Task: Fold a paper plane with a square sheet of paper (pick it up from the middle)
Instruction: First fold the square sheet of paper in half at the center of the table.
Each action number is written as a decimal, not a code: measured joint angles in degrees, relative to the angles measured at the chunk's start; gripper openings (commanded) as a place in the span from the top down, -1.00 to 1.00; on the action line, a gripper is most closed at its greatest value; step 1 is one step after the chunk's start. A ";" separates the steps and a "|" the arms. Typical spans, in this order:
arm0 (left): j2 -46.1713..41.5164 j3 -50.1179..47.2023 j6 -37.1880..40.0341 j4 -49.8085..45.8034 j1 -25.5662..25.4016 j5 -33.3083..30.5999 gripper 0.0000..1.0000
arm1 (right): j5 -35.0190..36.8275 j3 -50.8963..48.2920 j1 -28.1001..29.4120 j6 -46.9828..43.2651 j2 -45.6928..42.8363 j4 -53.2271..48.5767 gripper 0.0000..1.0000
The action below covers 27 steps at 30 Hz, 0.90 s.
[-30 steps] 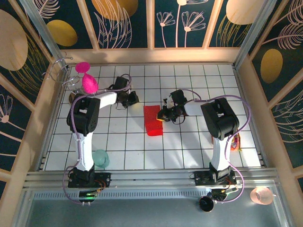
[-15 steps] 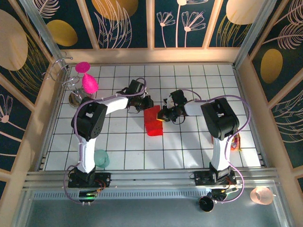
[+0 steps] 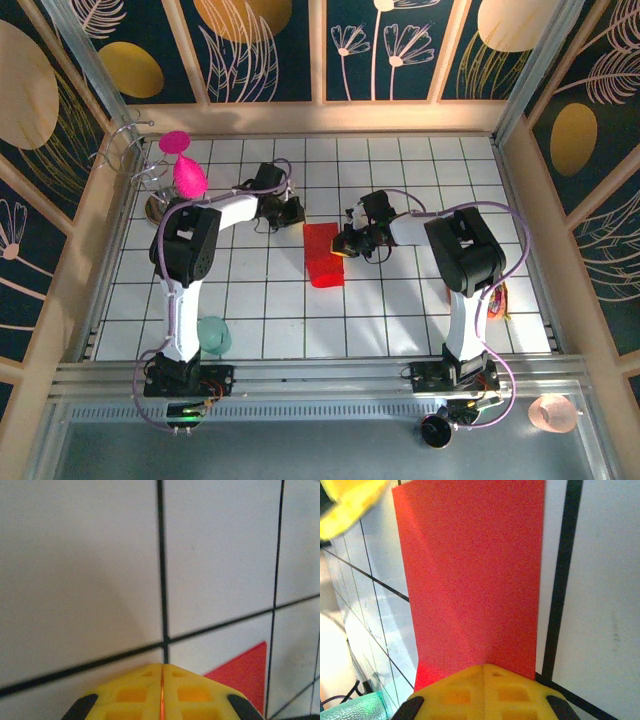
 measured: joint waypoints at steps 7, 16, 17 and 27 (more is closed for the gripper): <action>-7.30 -5.18 0.13 0.22 0.07 -1.09 0.81 | -0.04 0.00 0.00 -0.02 0.00 0.00 1.00; -16.00 -21.05 -8.07 5.68 -11.72 3.67 0.83 | -0.07 -0.28 0.00 -0.02 -0.09 0.48 1.00; -16.00 -21.97 -8.72 5.68 -12.22 4.04 0.83 | -0.09 -0.28 0.00 -0.02 -0.09 0.50 1.00; -14.14 -20.98 -9.49 4.98 -12.92 4.50 0.84 | -0.17 -0.37 -0.02 -0.02 -0.11 0.66 1.00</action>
